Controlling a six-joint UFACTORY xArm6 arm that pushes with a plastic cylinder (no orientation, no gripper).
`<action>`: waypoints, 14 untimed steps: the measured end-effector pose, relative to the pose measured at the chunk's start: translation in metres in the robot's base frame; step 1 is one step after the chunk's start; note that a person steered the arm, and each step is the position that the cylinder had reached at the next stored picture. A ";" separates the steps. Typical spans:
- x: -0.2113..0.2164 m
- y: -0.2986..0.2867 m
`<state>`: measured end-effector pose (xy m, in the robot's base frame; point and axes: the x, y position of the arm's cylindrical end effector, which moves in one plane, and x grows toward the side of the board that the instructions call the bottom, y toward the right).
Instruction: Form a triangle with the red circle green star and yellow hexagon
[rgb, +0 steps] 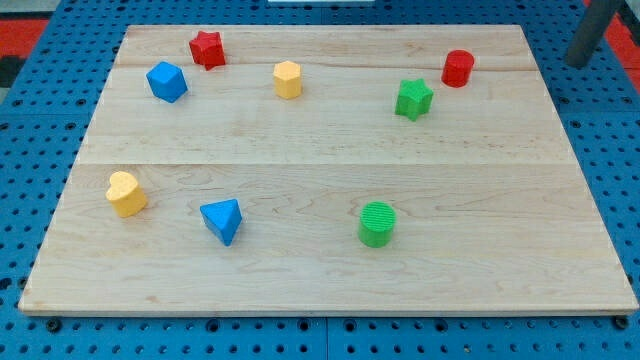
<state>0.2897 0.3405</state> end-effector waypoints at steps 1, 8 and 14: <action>0.013 -0.050; -0.004 -0.241; -0.031 -0.359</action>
<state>0.2590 -0.0187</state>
